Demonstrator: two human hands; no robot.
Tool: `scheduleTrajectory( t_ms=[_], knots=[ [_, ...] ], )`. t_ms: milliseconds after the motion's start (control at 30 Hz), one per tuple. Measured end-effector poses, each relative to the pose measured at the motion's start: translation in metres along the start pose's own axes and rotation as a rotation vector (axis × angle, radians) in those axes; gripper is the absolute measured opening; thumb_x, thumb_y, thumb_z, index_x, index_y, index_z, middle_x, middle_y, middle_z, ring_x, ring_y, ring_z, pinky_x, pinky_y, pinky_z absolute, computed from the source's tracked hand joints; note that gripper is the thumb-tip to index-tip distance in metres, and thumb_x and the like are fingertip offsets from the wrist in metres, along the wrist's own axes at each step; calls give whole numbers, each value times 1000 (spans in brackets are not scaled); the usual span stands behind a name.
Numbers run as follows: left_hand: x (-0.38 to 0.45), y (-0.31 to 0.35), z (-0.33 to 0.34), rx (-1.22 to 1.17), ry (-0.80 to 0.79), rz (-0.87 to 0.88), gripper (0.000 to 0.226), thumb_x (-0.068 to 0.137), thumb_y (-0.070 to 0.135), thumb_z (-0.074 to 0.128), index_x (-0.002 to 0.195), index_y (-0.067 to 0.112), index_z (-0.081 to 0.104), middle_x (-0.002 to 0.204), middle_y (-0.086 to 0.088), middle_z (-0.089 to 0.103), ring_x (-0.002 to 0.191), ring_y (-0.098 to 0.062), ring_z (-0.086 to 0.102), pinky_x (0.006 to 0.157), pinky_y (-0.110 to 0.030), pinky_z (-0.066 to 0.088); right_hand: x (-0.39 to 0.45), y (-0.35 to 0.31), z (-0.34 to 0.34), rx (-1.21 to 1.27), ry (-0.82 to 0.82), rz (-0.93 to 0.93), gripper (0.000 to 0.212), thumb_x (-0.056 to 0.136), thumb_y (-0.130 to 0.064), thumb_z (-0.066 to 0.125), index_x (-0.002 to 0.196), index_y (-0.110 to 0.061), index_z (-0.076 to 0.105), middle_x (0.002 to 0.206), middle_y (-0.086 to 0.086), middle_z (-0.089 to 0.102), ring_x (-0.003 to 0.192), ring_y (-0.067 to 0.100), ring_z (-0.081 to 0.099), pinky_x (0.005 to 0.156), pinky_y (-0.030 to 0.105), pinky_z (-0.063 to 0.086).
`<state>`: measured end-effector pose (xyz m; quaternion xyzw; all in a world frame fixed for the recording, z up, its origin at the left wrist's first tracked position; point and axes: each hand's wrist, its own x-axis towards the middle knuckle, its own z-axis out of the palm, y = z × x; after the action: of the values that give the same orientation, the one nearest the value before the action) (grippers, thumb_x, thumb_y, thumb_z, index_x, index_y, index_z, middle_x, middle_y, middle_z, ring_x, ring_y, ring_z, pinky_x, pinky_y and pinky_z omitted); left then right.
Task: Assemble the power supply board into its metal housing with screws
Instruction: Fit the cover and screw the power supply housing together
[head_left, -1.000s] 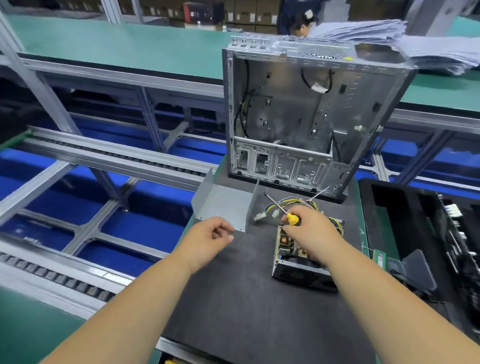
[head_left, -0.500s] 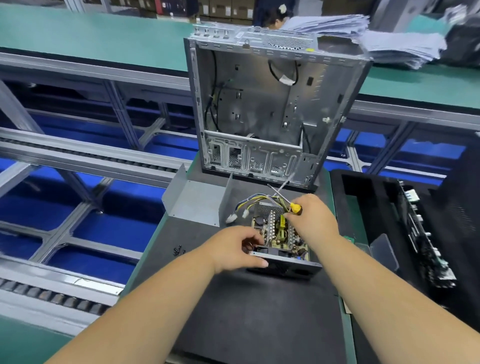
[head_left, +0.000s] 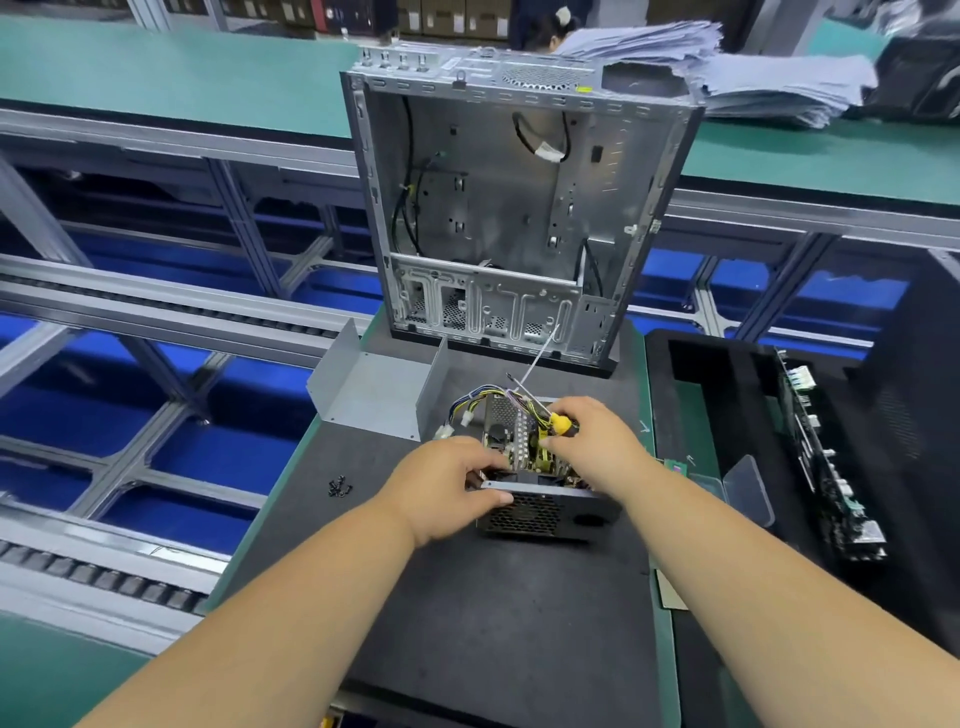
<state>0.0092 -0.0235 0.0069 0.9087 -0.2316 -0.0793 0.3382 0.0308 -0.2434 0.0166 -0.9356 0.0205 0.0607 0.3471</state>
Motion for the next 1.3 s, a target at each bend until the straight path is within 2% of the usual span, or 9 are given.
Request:
scheduleTrajectory(
  t_ms=[167,333,667,833,933,1000,1067,1167,1300],
  knots=[
    [4,14,-11,-59,5,14,30,78,34,79,108,31,74,83,19,60,72,-1,61,80,-22,51,11,-8,-17,-18,-137,42,14,85,-26,71,92,-18,62,82,1,62,65,16,53,57,27,41],
    [7,18,-18,-80,-45,9,30,81,32,78,110,27,74,83,17,60,73,-3,60,79,-19,49,25,-31,-23,-162,-289,-6,24,82,-33,74,92,-13,64,68,1,60,58,17,54,56,27,42],
    [25,6,-37,-303,-137,-81,17,82,28,78,99,31,77,93,8,74,88,-11,68,90,-33,54,35,-35,-25,-118,-459,-51,28,81,-40,75,103,-29,63,95,-7,64,91,16,58,83,32,46],
    [39,4,-44,-430,-142,-136,15,83,26,77,98,28,78,97,8,76,98,-12,69,97,-34,51,39,-42,-42,-21,-488,32,26,83,-52,69,91,-28,73,87,-7,69,82,14,61,80,32,45],
    [49,3,-48,-529,-192,-173,14,85,23,75,98,23,79,94,1,76,89,-16,70,85,-26,53,41,-45,-54,150,-600,118,29,81,-52,72,67,-26,71,71,-6,68,65,12,61,69,29,46],
    [55,3,-49,-591,-205,-205,13,85,19,74,97,17,79,84,1,75,72,-8,62,70,-19,49,45,-44,-59,212,-640,168,26,82,-43,75,79,-17,76,78,6,72,70,19,63,74,33,50],
    [62,0,-51,-641,-218,-234,13,86,17,73,97,12,78,71,6,70,63,-2,57,63,-14,45,50,-43,-61,233,-656,200,42,82,-39,76,102,-2,73,100,21,72,84,26,63,87,42,51],
    [73,-4,-53,-687,-246,-308,12,87,20,72,94,10,76,58,12,65,53,2,57,53,-12,44,60,-37,-59,292,-722,274,31,71,-47,81,79,-18,78,90,11,75,78,25,68,81,38,55],
    [86,-10,-51,-766,-300,-430,20,82,27,75,87,8,76,67,-2,68,56,-11,59,58,-23,46,74,-24,-54,353,-798,348,56,58,-57,87,94,-16,78,104,12,75,88,26,72,85,39,56]
  ],
)
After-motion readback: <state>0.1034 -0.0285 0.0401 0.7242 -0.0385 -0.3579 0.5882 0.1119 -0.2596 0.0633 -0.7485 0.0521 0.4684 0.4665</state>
